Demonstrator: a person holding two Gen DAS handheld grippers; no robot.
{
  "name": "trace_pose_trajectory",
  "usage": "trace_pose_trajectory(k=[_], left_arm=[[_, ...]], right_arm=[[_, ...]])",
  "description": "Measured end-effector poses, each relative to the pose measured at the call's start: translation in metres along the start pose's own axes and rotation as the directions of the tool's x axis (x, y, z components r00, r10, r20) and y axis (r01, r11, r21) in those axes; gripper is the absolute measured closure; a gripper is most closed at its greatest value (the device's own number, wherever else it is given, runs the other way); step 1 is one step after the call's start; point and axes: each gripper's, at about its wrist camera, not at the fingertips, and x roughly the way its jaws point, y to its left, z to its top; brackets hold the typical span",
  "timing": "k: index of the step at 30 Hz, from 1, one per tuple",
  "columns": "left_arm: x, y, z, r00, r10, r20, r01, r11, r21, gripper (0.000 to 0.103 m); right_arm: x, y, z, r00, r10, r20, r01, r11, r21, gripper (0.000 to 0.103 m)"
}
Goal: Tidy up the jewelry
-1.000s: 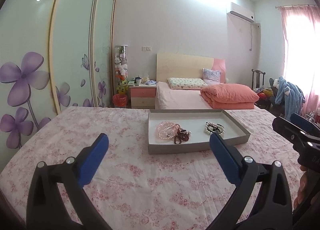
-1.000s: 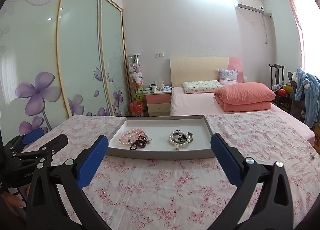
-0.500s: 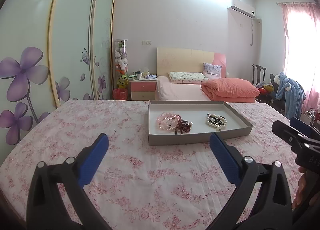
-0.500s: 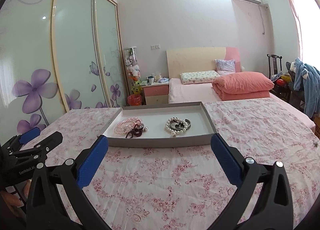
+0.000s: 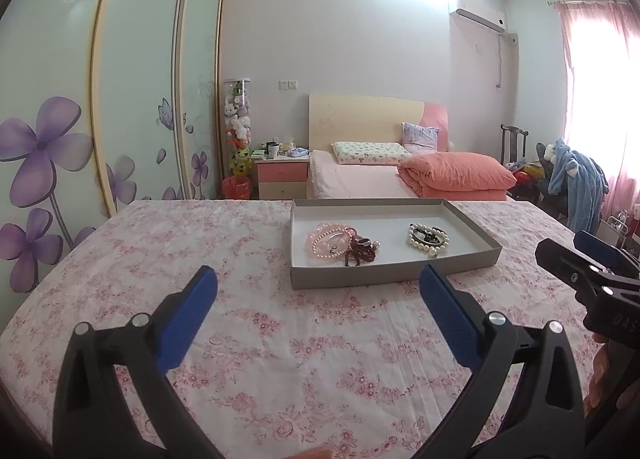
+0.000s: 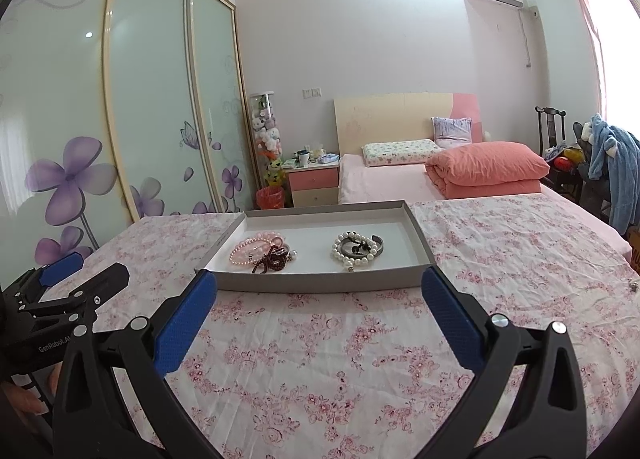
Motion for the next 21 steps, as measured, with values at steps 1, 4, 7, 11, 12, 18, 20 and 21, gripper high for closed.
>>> trace_pose_trajectory(k=[1, 4, 7, 11, 12, 18, 20, 21], left_arm=[[-0.0002, -0.0002, -0.0003, 1.000, 0.000, 0.000, 0.000, 1.000, 0.000, 0.004], [0.0000, -0.0008, -0.0003, 1.000, 0.005, 0.001, -0.005, 1.000, 0.001, 0.004], [0.0009, -0.0014, -0.0001, 1.000, 0.011, -0.001, -0.011, 1.000, 0.003, 0.004], [0.0017, -0.0023, -0.0004, 1.000, 0.012, -0.003, -0.012, 1.000, 0.006, 0.004], [0.0020, -0.0024, -0.0003, 1.000, 0.012, -0.003, -0.012, 1.000, 0.006, 0.004], [0.0031, -0.0039, -0.0012, 1.000, 0.012, -0.007, -0.012, 1.000, 0.012, 0.004], [0.0034, -0.0041, -0.0014, 1.000, 0.012, -0.007, -0.011, 1.000, 0.012, 0.004], [0.0034, -0.0041, -0.0014, 1.000, 0.012, -0.007, -0.012, 1.000, 0.012, 0.004]], right_arm=[[0.0001, 0.0000, -0.0001, 1.000, 0.000, 0.000, 0.000, 1.000, 0.001, 0.002], [0.0002, -0.0001, 0.0001, 1.000, 0.000, -0.001, 0.000, 1.000, 0.002, 0.002], [0.0002, -0.0003, 0.0002, 1.000, -0.001, 0.001, 0.001, 1.000, 0.001, 0.002], [0.0001, -0.0007, -0.0004, 1.000, -0.003, 0.003, 0.003, 1.000, 0.004, 0.002], [0.0000, -0.0007, -0.0006, 1.000, -0.003, 0.004, 0.003, 1.000, 0.005, 0.002], [0.0000, -0.0011, -0.0006, 1.000, -0.002, 0.003, 0.002, 1.000, 0.004, 0.002], [0.0000, -0.0011, -0.0005, 1.000, -0.002, 0.003, 0.002, 1.000, 0.005, 0.002], [0.0000, -0.0011, -0.0007, 1.000, -0.002, 0.002, 0.002, 1.000, 0.005, 0.002]])
